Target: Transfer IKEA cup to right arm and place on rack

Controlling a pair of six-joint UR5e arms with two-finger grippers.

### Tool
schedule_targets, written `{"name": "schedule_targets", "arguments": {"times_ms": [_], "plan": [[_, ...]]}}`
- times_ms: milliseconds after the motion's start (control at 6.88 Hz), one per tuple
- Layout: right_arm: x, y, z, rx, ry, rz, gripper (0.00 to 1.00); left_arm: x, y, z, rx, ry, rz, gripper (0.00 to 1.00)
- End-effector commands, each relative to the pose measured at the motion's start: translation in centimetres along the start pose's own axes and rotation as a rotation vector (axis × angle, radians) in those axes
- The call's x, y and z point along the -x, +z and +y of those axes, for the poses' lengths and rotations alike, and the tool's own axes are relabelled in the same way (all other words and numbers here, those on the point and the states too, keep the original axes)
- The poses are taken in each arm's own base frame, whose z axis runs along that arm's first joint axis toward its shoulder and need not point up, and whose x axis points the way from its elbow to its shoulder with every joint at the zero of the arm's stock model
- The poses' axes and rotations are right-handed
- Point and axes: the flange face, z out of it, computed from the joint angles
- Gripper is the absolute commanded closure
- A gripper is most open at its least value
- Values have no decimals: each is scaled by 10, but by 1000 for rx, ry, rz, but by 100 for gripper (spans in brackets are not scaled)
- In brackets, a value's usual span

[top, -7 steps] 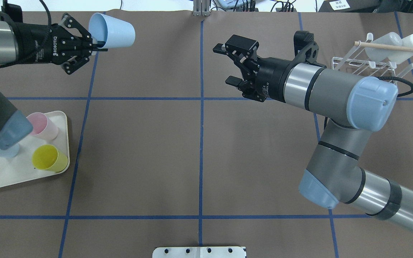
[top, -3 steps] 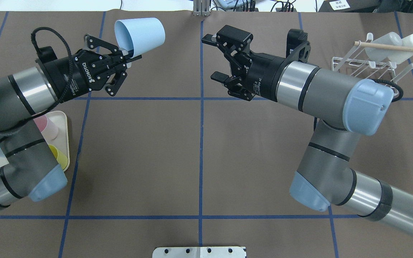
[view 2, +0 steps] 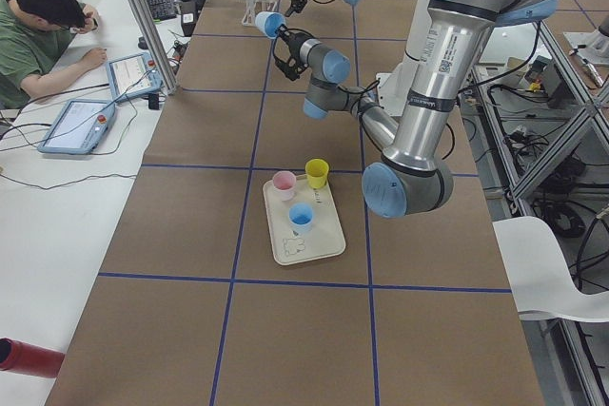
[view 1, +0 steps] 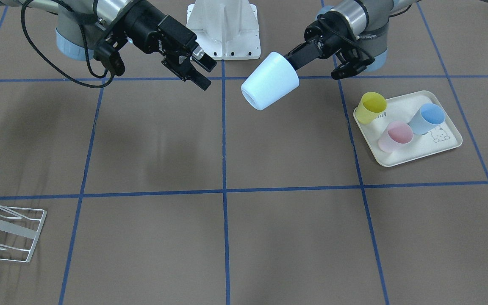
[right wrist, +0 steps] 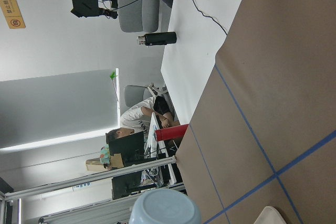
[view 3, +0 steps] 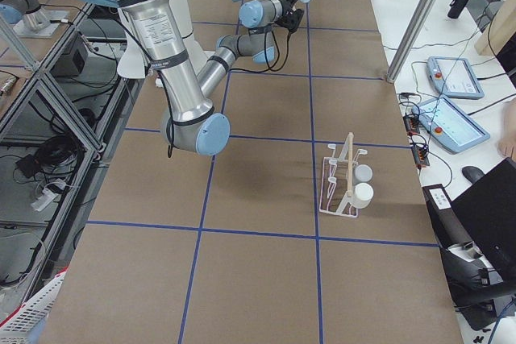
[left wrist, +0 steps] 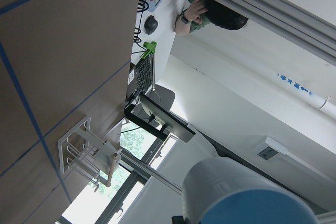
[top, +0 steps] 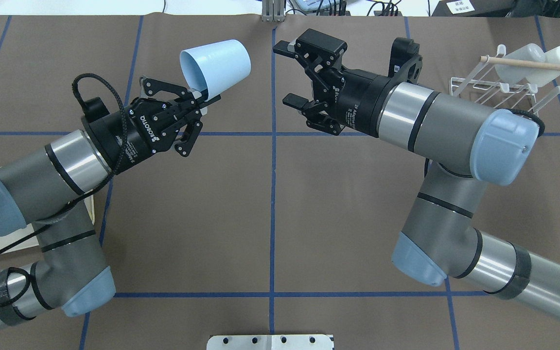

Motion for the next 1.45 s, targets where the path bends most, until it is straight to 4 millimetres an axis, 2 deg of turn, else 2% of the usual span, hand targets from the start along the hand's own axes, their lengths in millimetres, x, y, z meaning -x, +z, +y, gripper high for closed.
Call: {"name": "schedule_targets", "arguments": {"times_ms": [0, 145, 291, 581, 1308], "plan": [[-1, 1, 0, -1, -1, 2, 0, 25, 11, 29, 30, -38, 8, 100], [-1, 1, 0, -2, -1, 1, 0, 37, 17, 36, 39, -10, -5, 100], [-3, 2, -2, -9, -1, 3, 0, 41, 17, 40, 36, -16, 1, 100], [-5, 3, -3, -12, -3, 7, 0, 42, 21, 44, 41, -19, 4, 100], [-9, 3, -1, -9, -1, 13, 0, 49, 34, 41, 31, -15, -3, 100]]}}
